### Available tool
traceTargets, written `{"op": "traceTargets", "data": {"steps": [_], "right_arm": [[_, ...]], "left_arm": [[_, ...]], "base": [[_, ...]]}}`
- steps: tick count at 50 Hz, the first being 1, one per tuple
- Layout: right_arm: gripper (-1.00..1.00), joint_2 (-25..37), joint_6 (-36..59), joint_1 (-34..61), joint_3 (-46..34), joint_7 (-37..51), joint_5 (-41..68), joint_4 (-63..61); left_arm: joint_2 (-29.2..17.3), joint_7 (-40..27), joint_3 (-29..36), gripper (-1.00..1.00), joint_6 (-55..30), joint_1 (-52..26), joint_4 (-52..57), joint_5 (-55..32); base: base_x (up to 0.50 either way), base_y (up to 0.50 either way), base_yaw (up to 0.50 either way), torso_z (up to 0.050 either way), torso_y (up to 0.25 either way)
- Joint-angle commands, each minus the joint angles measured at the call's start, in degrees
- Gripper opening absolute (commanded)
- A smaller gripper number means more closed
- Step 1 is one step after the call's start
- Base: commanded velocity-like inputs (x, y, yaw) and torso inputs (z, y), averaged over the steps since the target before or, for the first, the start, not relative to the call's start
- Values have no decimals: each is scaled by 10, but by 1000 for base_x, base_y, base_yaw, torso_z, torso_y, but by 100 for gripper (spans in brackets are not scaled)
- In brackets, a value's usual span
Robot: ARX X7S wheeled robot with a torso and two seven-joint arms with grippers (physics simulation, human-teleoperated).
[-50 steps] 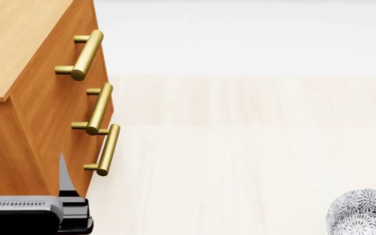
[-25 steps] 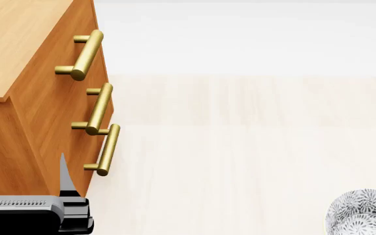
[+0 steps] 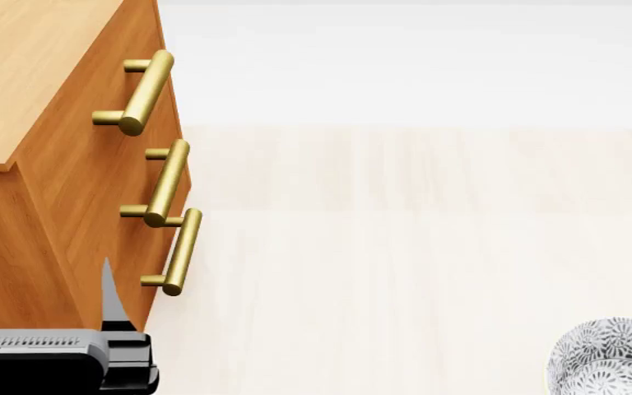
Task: Close the top drawer of the cabinet and put the bowl on top of it.
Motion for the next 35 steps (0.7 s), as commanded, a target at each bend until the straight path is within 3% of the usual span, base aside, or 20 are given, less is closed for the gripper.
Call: {"op": "traceTargets", "data": {"steps": [1, 35], "right_arm": [[100, 1, 0, -1, 2, 0, 1, 2], [100, -10, -23, -19, 8, 0, 4, 28]], "left_arm": [[-1, -2, 2, 100, 3, 1, -1, -1], [-2, -7, 7, 100, 2, -4, -5, -5]], "base": [[0, 0, 0, 0, 0], [0, 0, 0, 0, 0]]}}
